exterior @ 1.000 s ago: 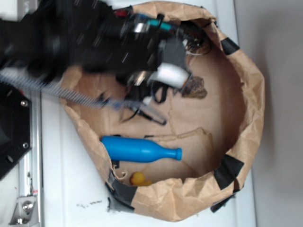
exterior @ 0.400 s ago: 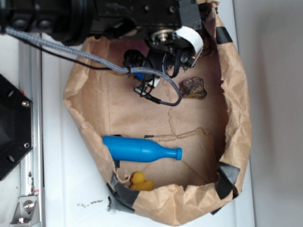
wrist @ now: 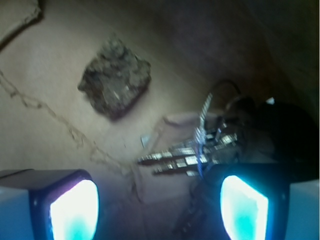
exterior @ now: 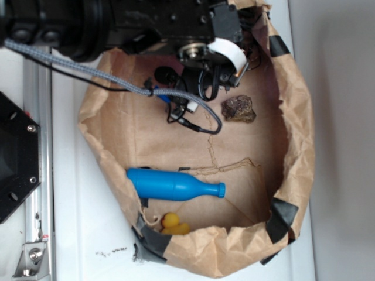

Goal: Grab the silver keys.

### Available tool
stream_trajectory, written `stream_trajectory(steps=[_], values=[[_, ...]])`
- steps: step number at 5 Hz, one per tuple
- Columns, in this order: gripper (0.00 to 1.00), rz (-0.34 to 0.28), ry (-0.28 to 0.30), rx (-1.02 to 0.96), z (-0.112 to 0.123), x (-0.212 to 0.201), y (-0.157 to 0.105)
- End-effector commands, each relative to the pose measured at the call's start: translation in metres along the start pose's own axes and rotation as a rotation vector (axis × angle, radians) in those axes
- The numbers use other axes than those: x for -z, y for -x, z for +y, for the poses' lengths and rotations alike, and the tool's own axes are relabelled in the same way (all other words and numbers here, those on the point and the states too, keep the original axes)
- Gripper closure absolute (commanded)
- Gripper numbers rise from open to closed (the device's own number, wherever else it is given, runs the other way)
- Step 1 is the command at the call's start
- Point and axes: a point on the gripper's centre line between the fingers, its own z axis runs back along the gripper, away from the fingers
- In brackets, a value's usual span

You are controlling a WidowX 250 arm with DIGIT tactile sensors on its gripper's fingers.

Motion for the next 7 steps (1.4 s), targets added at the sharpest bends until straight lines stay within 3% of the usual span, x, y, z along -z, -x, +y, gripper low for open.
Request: stream_trajectory(steps=[1, 2, 5, 6, 7], values=[[0.00, -0.053, -0.071, -0.062, 0.003, -0.001, -0.022], [0.00, -0.028, -0.100, -0.076, 0.002, 0.005, -0.033], [0.00, -0.021, -0.114, -0.123, 0.012, 0.008, -0.052], [0.07, -0.019, -0.120, -0.133, 0.014, 0.010, -0.054], [1.00, -0.025, -0.115, -0.149, 0.016, 0.011, -0.055]])
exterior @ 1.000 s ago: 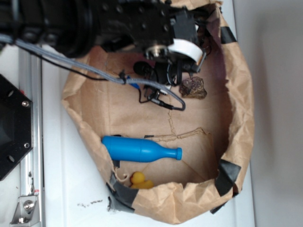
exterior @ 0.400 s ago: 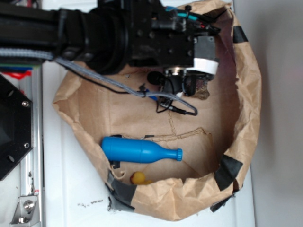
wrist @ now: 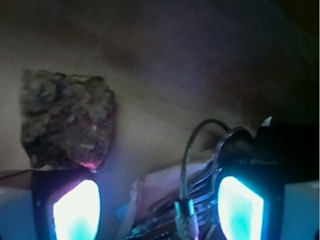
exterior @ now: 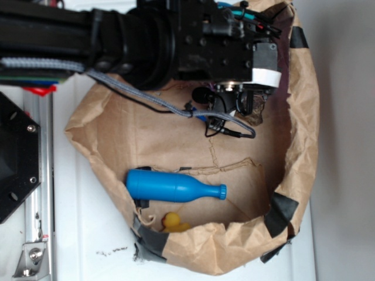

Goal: Grab the silver keys.

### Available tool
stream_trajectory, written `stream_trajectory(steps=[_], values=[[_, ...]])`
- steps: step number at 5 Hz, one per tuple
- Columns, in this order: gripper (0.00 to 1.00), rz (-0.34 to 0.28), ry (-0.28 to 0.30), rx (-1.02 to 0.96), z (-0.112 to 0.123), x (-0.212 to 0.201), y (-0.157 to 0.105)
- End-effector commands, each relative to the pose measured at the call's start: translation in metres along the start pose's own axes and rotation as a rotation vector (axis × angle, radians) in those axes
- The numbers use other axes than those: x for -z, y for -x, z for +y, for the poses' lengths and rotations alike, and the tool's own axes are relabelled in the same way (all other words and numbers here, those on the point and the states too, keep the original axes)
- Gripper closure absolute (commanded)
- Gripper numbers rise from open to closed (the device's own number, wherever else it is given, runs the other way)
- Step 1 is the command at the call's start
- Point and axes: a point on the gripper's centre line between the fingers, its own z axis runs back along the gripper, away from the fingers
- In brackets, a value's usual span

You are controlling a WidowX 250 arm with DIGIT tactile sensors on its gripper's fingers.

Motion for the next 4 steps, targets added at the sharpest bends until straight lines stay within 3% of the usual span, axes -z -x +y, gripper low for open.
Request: stream_trajectory(steps=[1, 3, 4], values=[[1.00, -0.076, -0.042, 0.026, 0.002, -0.011, -0.027], [1.00, -0.083, -0.121, 0.030, 0.004, 0.009, -0.029], [1.00, -0.097, -0.106, 0.035, 0.004, 0.002, -0.027]])
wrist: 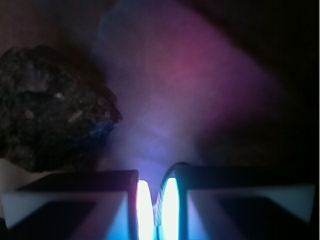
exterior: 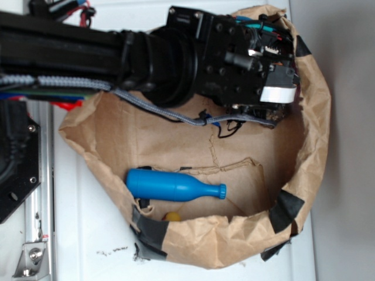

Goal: Grab the silver keys.

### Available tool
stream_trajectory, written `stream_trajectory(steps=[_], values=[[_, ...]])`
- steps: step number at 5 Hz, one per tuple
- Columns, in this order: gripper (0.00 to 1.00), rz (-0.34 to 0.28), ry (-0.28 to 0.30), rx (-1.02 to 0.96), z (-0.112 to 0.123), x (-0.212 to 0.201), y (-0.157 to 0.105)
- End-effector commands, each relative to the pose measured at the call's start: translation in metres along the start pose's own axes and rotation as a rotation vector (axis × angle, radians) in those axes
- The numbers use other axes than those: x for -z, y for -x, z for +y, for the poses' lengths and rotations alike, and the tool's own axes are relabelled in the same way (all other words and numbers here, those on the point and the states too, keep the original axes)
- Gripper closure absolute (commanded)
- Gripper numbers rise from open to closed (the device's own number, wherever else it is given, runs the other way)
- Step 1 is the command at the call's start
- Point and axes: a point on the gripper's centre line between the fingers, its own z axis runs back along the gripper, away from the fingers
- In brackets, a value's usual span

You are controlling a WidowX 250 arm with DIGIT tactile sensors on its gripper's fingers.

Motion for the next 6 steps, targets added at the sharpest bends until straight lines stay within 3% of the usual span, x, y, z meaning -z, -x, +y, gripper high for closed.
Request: stream_trajectory(steps=[1, 3, 4, 5, 6], values=[[1.00, -0.036, 0.003, 0.002, -0.004, -0.008, -0.008], [1.00, -0.033, 0.045, 0.015, -0.002, -0.026, -0.002], [1.00, -0.022, 0.190, 0.039, 0.006, -0.056, 0.008], [1.00, -0.040, 0.376, 0.098, 0.011, -0.100, 0.021], [1.00, -0.068, 0.516, 0.143, 0.014, -0.141, 0.029]])
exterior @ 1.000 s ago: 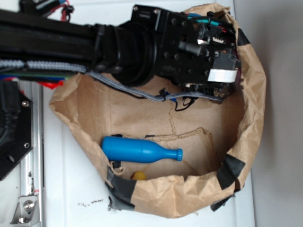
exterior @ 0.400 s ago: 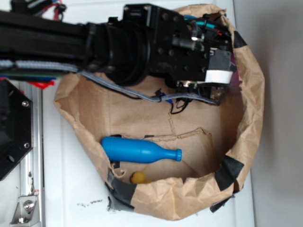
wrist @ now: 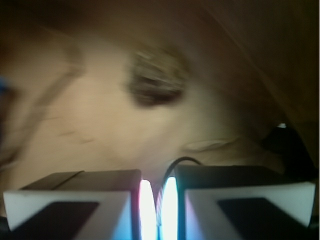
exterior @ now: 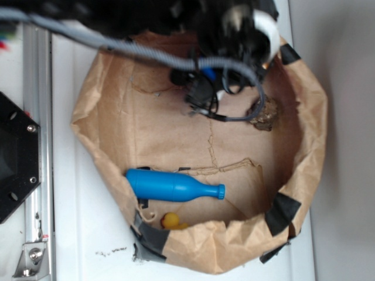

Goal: Grab the silver keys.

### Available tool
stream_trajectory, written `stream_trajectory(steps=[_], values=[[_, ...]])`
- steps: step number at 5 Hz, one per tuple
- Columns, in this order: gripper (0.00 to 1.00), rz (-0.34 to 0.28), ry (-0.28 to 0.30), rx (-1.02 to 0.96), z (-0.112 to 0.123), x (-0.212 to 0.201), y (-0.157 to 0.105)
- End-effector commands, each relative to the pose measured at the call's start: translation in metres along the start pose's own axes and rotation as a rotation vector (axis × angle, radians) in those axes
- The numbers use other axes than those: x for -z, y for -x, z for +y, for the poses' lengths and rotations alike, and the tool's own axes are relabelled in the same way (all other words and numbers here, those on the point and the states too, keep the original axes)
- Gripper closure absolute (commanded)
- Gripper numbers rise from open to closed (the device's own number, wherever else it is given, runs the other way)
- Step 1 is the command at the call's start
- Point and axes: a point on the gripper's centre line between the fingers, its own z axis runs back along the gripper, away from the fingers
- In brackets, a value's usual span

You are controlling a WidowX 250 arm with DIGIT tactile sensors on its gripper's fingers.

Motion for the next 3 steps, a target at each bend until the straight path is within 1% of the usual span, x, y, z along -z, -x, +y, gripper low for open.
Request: stream_trajectory(steps=[1, 2, 3], values=[[1.00, -0.094, 0.080, 0.113, -0.027, -0.068, 0.006], [1.00, -0.097, 0.027, 0.140, -0.040, -0.057, 0.009], [1.00, -0.003, -0.053, 0.071, -0.045, -0.046, 0.001]])
